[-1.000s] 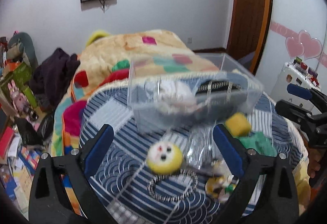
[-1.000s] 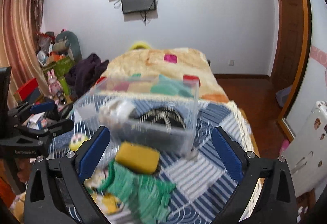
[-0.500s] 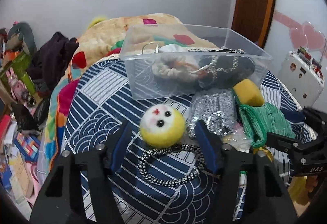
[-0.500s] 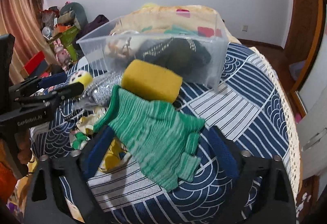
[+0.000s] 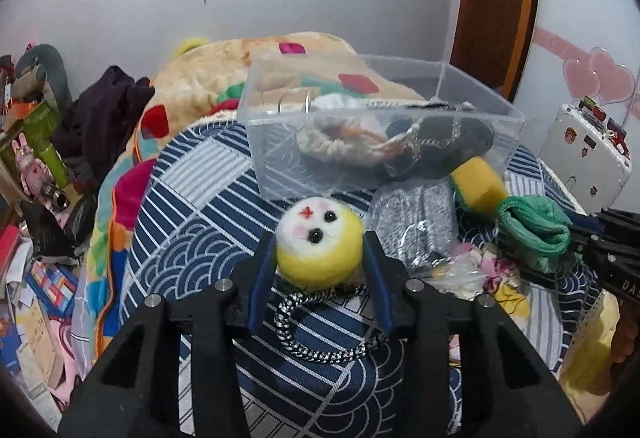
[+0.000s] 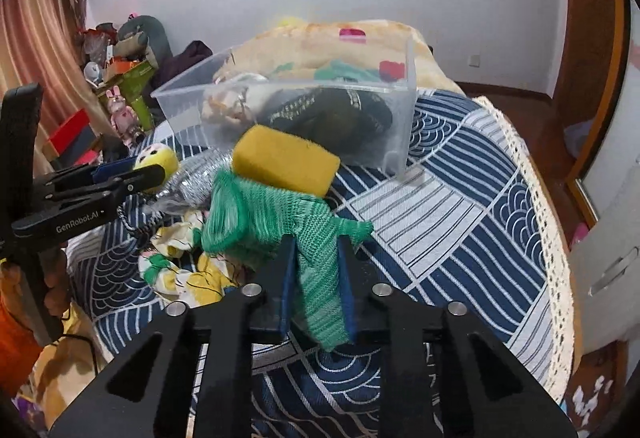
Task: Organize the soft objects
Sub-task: 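Grasp the green knit glove with the right gripper while the left grasps the yellow felt ball, then lower the green glove into the box with the right gripper while the left drops the ball in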
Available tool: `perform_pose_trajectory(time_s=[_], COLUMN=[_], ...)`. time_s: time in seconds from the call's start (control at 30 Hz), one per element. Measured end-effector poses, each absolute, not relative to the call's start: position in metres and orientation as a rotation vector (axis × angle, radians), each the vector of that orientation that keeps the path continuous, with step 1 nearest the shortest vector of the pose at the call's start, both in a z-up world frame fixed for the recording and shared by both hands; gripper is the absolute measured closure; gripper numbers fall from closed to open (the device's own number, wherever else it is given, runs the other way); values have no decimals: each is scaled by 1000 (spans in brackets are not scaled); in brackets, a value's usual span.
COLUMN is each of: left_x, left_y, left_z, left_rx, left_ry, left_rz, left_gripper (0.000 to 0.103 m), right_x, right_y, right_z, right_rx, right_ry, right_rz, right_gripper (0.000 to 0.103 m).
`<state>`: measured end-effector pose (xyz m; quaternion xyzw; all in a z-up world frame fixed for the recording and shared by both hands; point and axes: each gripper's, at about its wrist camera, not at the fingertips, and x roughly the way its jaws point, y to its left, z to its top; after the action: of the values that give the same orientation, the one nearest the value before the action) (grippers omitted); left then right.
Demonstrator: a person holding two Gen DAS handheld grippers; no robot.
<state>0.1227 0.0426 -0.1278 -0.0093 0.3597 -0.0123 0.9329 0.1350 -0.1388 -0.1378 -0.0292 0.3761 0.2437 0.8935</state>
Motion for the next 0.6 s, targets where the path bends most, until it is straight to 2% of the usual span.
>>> perform_pose_trajectory(time_s=[0.6], left_x=[146], left_y=[49], left_z=[-69], left_rx=[-51], left_ry=[590], left_rz=[-27], left_gripper=[60], right_x=[158], right_y=[-140], right_z=[-64], right_rx=[-40], right_ry=[517], right_rz=[456], right_gripper=[86])
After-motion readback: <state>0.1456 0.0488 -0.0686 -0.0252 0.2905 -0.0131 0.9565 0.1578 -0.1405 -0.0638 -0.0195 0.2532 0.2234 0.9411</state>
